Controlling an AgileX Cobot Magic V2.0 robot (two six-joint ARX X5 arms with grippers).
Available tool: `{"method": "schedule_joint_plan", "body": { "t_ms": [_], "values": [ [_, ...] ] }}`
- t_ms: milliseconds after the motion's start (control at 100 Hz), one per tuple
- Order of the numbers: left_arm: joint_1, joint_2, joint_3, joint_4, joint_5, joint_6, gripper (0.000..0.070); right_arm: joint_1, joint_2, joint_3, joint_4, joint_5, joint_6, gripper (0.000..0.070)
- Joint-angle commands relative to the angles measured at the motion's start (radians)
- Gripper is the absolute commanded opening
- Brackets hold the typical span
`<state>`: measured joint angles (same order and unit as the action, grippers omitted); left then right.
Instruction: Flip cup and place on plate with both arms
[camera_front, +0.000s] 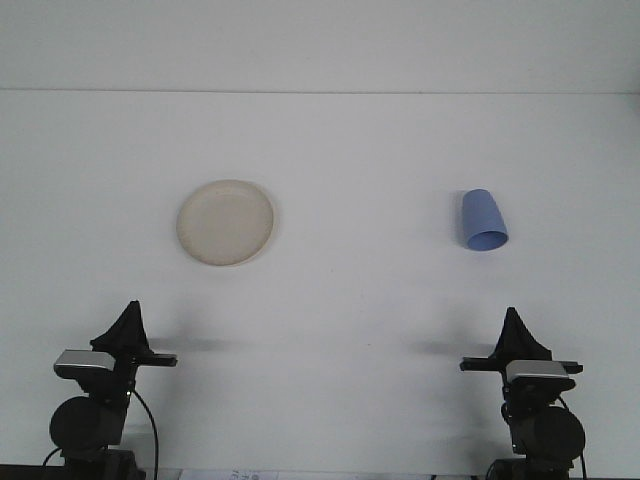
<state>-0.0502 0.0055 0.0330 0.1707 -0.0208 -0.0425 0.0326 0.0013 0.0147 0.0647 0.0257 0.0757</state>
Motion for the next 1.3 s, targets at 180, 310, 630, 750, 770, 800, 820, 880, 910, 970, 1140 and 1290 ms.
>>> {"method": "schedule_joint_plan", "body": {
  "t_ms": [180, 310, 630, 750, 770, 800, 820, 880, 910, 970, 1140, 1290],
  "values": [
    [-0.001, 0.000, -0.018, 0.010, 0.001, -0.001, 0.0012, 0.000, 0.000, -0.002, 0.012, 0.000, 0.006, 0.0000],
    [-0.001, 0.000, -0.018, 0.010, 0.002, -0.001, 0.0012, 0.000, 0.000, 0.008, 0.018, 0.000, 0.007, 0.0000],
    [-0.001, 0.000, -0.018, 0.010, 0.002, -0.001, 0.0012, 0.000, 0.231, 0.315, -0.241, 0.027, 0.002, 0.0000],
    [-0.001, 0.000, -0.018, 0.010, 0.002, -0.001, 0.0012, 0.000, 0.412, 0.490, -0.352, 0.027, -0.002, 0.0000],
    [-0.001, 0.000, -0.018, 0.010, 0.002, -0.001, 0.0012, 0.000, 0.440, 0.517, -0.367, 0.025, -0.001, 0.0000],
    [-0.001, 0.000, -0.018, 0.010, 0.002, -0.001, 0.0012, 0.000, 0.482, 0.557, -0.387, 0.023, -0.001, 0.0000],
    [-0.001, 0.000, -0.018, 0.010, 0.002, -0.001, 0.0012, 0.001, 0.507, 0.582, -0.397, 0.022, -0.001, 0.0000],
    [-0.001, 0.000, -0.018, 0.010, 0.002, -0.001, 0.0012, 0.002, 0.571, 0.643, -0.404, 0.023, -0.001, 0.0000],
    [-0.001, 0.000, -0.018, 0.010, 0.002, -0.001, 0.0012, 0.002, 0.597, 0.666, -0.394, 0.023, 0.000, 0.0000],
    [-0.001, 0.000, -0.018, 0.010, 0.002, -0.001, 0.0012, 0.002, 0.645, 0.695, -0.348, 0.023, 0.007, 0.0000],
    [-0.001, 0.000, -0.018, 0.010, 0.002, -0.001, 0.0012, 0.002, 0.735, 0.707, -0.283, 0.025, 0.020, 0.0138],
    [-0.001, 0.000, -0.018, 0.010, 0.002, -0.001, 0.0012, 0.002, 0.830, 0.696, -0.283, 0.024, 0.043, 0.0496]
  ]
}}
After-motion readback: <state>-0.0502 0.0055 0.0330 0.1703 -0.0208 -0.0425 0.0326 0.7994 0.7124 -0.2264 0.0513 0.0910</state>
